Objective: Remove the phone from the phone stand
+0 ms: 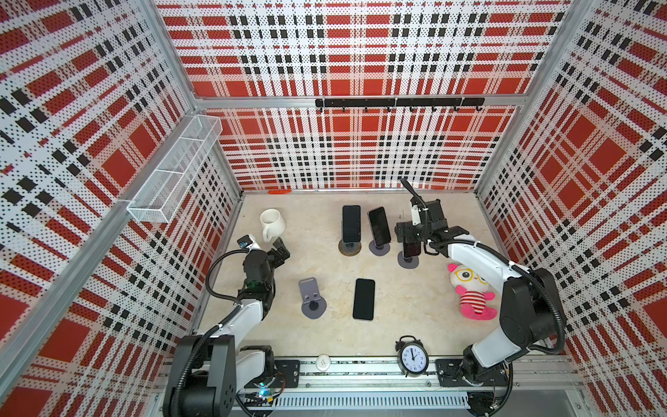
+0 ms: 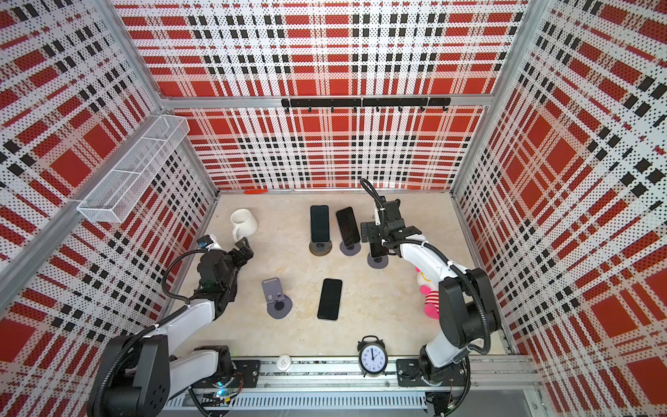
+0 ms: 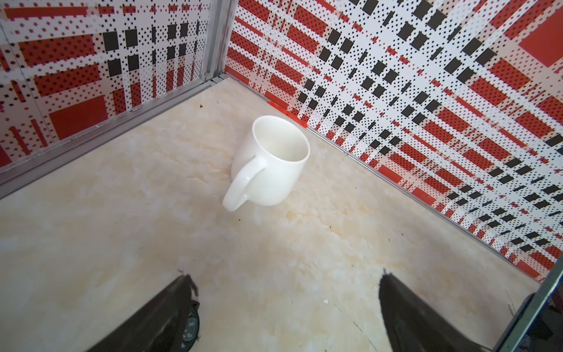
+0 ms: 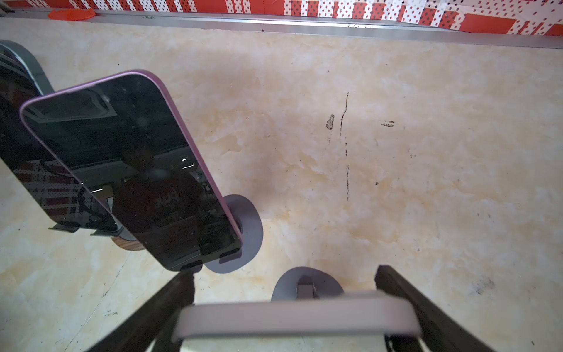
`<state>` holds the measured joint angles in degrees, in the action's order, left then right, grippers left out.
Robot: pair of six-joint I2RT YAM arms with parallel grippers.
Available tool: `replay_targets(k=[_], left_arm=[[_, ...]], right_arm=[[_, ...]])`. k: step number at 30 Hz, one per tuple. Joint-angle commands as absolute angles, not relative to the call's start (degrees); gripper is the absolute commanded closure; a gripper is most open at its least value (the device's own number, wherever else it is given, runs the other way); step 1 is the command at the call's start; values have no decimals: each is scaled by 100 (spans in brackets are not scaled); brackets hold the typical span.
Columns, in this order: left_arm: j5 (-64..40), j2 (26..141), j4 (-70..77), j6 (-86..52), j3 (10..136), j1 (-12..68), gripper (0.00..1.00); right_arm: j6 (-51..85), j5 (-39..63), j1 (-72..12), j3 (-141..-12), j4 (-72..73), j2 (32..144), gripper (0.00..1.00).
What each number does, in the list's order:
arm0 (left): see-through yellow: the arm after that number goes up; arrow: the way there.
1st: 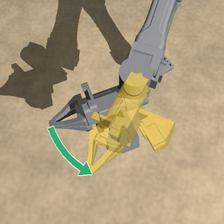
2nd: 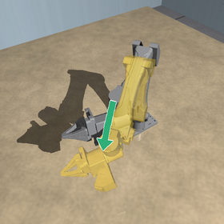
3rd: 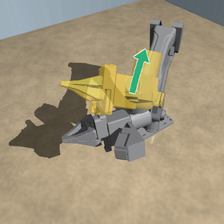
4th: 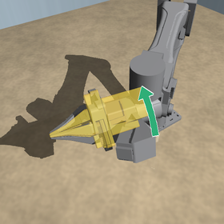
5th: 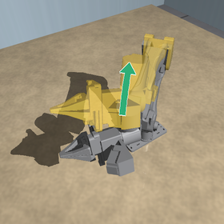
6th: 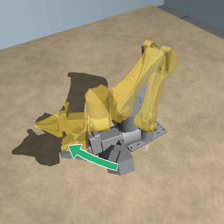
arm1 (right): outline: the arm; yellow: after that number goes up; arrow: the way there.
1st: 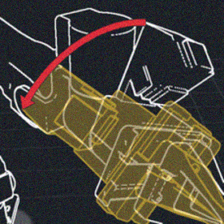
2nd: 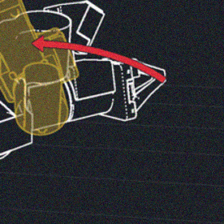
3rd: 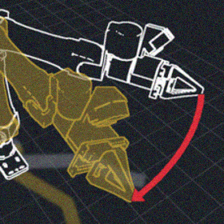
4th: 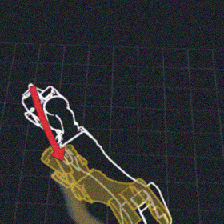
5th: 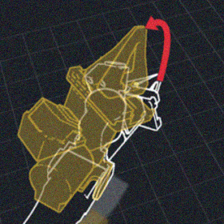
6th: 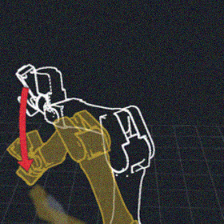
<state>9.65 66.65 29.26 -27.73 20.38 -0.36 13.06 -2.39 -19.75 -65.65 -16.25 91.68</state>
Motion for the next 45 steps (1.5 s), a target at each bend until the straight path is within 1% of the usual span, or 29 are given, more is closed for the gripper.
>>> replay_targets(k=[1, 9, 22, 30, 45], left_arm=[[949, 6651, 3093, -2654, 1995, -99, 2], [918, 6684, 3092, -2654, 2013, -105, 2], [993, 6713, 3050, -2709, 2030, -123, 2], [992, 6772, 3024, -2715, 2074, -133, 2], [993, 6756, 3015, -2715, 2074, -137, 2]], right_arm=[[1214, -205, -1982, -6510, -1515, 9270, 5], [1167, -184, -1983, -6600, -1586, 9298, 8], [1162, -229, -1985, -6602, -1705, 9336, 19], [1178, -285, -1986, -6539, -1696, 9224, 24], [1086, -458, -1982, -6617, -1991, 8995, 22]])
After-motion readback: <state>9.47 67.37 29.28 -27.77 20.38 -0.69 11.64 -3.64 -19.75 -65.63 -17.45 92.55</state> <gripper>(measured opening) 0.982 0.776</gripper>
